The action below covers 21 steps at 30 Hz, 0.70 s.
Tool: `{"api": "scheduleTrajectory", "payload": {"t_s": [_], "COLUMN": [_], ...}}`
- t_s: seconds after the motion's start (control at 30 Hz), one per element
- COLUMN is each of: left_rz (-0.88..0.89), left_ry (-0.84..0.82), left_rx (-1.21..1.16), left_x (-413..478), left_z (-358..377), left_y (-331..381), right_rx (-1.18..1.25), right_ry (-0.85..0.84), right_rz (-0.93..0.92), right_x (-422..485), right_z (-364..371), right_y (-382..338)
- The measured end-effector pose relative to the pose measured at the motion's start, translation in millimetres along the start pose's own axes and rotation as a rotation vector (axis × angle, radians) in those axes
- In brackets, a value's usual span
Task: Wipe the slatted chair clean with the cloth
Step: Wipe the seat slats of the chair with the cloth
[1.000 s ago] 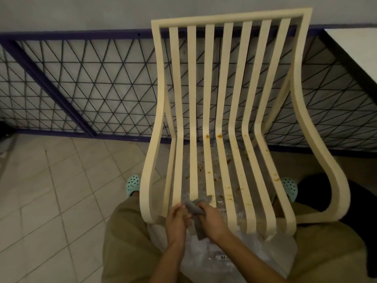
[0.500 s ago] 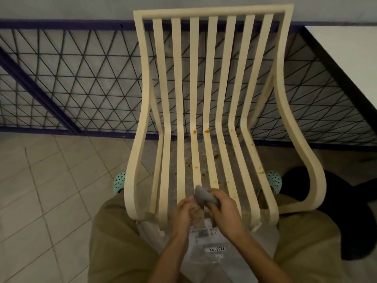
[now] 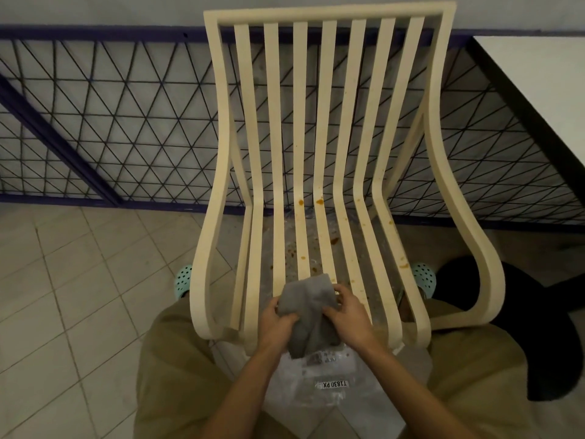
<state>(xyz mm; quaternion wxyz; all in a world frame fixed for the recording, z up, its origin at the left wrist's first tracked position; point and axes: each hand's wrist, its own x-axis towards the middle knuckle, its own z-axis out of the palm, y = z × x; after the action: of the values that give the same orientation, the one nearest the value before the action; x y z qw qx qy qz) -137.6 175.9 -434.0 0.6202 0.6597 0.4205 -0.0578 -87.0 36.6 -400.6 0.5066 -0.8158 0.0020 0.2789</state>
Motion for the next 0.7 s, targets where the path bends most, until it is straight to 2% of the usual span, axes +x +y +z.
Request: {"api": "scheduleTrajectory", "payload": {"t_s": [0.1, 0.23, 0.37, 0.53, 0.7], "left_rz": [0.013, 0.102, 0.254, 0.499, 0.547], "left_ry": [-0.044, -0.082, -0.001, 0.113, 0.109], "left_rx": [0.287, 0.291, 0.417, 0.762, 0.959], "left_x": [15.2, 28.3, 32.4, 44.1, 73.0], "left_z": [-3.0, -10.4, -16.7, -29.4, -27.0], "left_y": [9.1, 6.4, -3.4, -9.2, -8.3], "right_rx": [-0.262, -0.477, -0.625, -0.529, -0.653], "right_ry": [-0.003, -0.040, -0.146, 0.055, -0.029], "right_rz": [-0.128, -0.221, -0.276, -0.175, 0.015], "right_x": [-4.1, -4.3, -6.3, 11.7, 32.2], "right_z": [11.8, 22.8, 49.4, 63.3, 81.9], "right_y": [15.7, 24.3, 29.6, 18.1, 14.4]}}
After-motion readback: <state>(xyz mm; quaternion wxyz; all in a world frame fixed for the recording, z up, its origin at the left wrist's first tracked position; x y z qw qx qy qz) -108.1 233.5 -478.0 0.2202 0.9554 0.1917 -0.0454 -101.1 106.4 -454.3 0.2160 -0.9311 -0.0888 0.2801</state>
